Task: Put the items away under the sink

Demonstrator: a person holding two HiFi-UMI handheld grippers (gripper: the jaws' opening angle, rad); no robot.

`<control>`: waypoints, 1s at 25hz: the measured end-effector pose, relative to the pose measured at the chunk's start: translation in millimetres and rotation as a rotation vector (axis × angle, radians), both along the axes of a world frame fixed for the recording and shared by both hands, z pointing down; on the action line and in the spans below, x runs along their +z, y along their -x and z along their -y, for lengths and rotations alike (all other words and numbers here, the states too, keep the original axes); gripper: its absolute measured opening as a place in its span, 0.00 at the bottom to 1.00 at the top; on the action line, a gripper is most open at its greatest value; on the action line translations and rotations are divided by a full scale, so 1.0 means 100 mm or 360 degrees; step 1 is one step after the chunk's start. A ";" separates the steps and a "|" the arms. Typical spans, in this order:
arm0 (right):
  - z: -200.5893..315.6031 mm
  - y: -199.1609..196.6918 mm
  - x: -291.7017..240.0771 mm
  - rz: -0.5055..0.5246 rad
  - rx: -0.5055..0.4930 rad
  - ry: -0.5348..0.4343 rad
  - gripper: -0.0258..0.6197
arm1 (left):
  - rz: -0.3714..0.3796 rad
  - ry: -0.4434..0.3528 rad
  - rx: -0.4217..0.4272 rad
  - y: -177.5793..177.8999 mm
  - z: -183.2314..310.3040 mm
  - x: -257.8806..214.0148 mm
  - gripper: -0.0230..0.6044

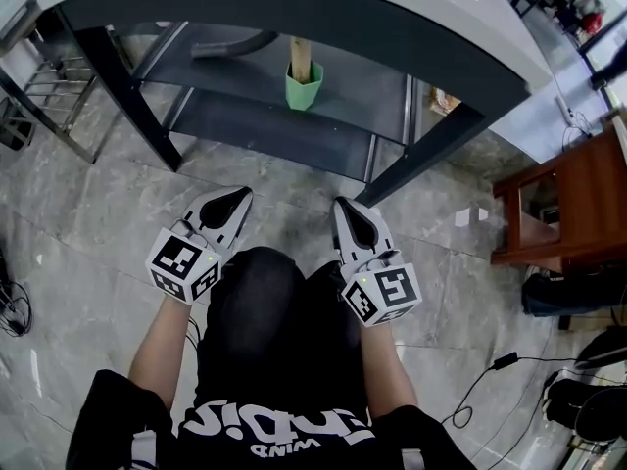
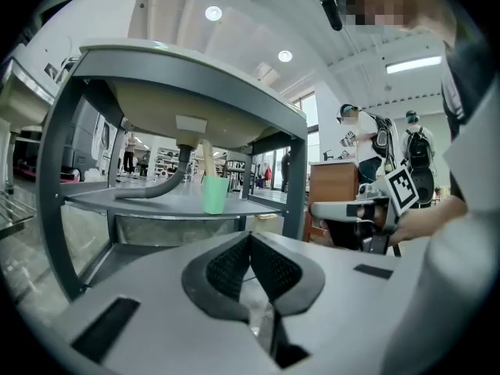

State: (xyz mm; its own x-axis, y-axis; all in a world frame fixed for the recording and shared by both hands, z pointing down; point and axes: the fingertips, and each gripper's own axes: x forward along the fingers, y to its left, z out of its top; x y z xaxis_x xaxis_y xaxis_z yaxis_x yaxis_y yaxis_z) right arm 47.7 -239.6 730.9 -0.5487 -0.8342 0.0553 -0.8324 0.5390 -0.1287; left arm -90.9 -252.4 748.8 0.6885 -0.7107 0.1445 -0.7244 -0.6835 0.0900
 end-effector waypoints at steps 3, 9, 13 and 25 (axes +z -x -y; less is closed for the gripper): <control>0.03 0.08 -0.04 -0.0023 -0.0042 0.0000 0.07 | -0.0034 0.0018 0.0013 0.03 0.00 -0.02 0.07; 0.04 0.32 -0.43 -0.0034 -0.0157 0.0010 0.07 | -0.0049 -0.0051 0.0020 0.07 0.01 -0.46 0.07; -0.07 0.50 -0.89 -0.0037 -0.0217 0.0079 0.07 | -0.0047 -0.0066 0.0041 0.05 -0.10 -1.01 0.07; -0.58 0.55 -3.41 -0.0034 -0.0218 0.0214 0.07 | -0.0068 0.0035 0.0123 -0.02 -0.59 -3.67 0.07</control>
